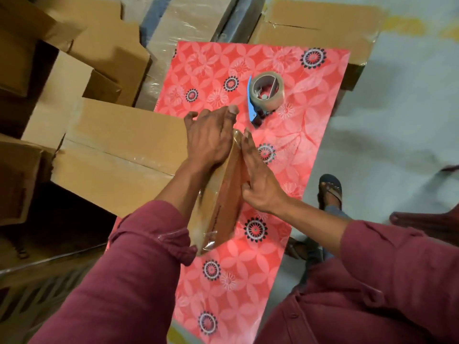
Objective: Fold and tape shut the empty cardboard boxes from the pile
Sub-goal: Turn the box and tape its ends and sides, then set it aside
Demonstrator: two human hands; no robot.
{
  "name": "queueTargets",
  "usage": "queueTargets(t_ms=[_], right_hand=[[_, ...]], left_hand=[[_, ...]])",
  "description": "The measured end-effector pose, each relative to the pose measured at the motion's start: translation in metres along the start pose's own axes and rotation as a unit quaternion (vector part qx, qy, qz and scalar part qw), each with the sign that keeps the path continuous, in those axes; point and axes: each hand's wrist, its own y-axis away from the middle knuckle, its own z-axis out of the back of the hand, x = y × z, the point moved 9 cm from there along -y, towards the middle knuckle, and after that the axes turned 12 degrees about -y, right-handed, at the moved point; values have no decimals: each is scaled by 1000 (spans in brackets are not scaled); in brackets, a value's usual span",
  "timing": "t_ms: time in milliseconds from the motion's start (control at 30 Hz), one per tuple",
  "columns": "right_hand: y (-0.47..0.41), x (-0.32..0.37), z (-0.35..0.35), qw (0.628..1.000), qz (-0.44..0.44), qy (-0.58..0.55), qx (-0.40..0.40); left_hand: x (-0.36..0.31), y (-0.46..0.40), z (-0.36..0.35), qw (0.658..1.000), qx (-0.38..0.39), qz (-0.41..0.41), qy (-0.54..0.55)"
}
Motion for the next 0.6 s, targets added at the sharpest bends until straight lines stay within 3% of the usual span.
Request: queueTargets(t_ms=[200,300,400,600], right_hand=[[22,13,23,997,70,21,-17],[17,10,63,995,-19,-8,-95],[-17,17,87,976,-72,-139,-154],[-73,26,63,976,-64,-209,-3]], left_hand=[[-2,1,1,1000,0,2,22],[-2,2,1,999,-3,-1,36],[-3,5,4,999,-6,-4,51],[4,7,9,989,-38,14,140]])
